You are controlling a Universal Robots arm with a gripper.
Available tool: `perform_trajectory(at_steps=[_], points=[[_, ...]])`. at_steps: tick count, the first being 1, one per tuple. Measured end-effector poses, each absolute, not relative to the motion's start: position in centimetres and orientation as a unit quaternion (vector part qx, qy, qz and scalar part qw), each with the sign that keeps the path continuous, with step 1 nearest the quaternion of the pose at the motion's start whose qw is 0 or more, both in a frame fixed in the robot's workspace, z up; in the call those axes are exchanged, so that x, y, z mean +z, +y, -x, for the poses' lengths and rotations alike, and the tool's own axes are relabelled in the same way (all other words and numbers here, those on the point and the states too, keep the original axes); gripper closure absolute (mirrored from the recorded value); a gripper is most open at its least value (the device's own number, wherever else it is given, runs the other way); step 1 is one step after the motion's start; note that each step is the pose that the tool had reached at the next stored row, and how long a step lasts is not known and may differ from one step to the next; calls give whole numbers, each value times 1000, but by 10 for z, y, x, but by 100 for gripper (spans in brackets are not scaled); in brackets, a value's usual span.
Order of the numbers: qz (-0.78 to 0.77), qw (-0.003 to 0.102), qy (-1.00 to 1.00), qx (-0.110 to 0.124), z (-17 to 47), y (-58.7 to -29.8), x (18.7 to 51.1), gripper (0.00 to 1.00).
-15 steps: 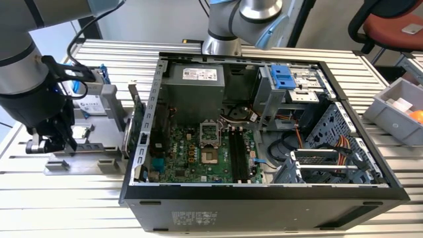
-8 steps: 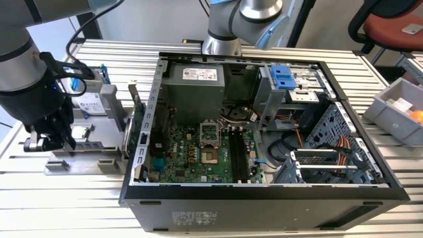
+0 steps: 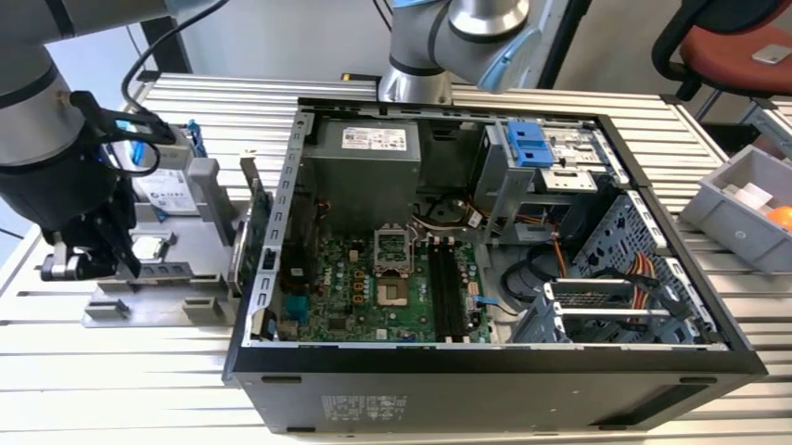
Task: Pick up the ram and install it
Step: 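Pick up the ram and move it above insertion slot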
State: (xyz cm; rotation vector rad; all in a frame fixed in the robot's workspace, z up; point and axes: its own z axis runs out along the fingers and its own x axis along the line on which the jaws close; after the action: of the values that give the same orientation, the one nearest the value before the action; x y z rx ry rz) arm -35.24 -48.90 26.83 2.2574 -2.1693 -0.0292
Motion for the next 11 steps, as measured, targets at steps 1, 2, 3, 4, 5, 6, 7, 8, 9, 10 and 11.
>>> perform_trajectory(at_steps=[1,2,3,4,5,6,7,8,9,10,11], points=[[-721,5,-693,-9,352,-489,269,100],[-721,5,-693,-9,352,-489,270,100],[-721,5,-693,-9,352,-489,270,100],[-721,5,-693,-9,352,-489,271,100],[-721,5,-693,-9,352,-489,272,100],[-721,5,-693,-9,352,-489,272,100],[-721,5,-693,-9,352,-489,274,100],[-721,5,-693,-9,352,-489,274,100],[-721,5,-693,-9,352,-489,275,100],[-721,5,-693,-9,352,-489,277,100],[-721,5,-693,-9,352,-489,278,100]])
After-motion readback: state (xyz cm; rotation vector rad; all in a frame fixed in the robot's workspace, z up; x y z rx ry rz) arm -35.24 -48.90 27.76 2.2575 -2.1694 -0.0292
